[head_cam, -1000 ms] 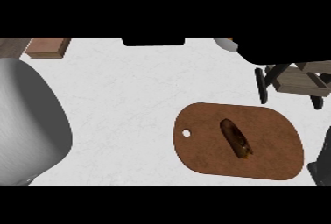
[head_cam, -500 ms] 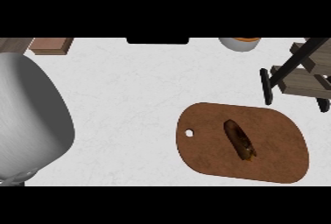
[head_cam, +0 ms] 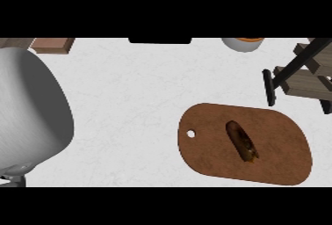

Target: Pick the cupcake from the cutting board and place it in the tiered basket

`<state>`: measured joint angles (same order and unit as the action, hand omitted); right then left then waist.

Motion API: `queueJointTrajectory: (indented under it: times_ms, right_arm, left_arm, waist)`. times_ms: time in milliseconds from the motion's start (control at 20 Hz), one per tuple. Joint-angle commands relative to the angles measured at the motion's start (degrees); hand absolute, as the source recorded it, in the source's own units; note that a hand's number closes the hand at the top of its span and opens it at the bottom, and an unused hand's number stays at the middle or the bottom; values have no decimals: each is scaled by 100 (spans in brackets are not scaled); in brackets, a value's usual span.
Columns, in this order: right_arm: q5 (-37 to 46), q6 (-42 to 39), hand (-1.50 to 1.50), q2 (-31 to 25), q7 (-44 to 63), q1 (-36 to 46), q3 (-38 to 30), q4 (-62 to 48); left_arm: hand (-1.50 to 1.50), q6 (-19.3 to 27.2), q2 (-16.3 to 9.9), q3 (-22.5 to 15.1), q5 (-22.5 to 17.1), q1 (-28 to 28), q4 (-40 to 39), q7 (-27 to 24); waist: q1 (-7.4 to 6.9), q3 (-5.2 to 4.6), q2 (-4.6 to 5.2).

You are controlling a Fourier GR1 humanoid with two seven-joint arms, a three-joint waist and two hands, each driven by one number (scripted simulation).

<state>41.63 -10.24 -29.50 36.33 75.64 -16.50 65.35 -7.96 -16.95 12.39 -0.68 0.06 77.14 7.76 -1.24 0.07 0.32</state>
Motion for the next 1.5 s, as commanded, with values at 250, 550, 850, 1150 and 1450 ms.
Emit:
queueJointTrajectory:
  times_ms: [250,550,850,1150,1450]
  right_arm:
    - [1279,-358,150,-981,-1358,-123,1311,-976]
    - [1645,-310,150,-1887,-2916,117,1538,-2006]
    - [2077,37,150,-1972,-3681,880,1690,-3171]
    - [2563,-365,150,-2086,-4122,1423,2036,-3798]
    - [2647,-1127,150,-2160,-3813,1458,1946,-4656]
  left_arm:
    - [0,35,13,-4,8,134,292,224]
    - [0,-73,120,-90,-22,227,263,91]
    - [0,-182,24,-34,-54,139,188,86]
    - [0,-102,-33,49,-2,-120,1,101]
    - [0,-72,27,-28,74,49,125,175]
  waist:
    - [11,-30,35]
    - [-89,-12,47]
    - [-154,-13,52]
    - [-115,-17,44]
    - [-104,-15,46]
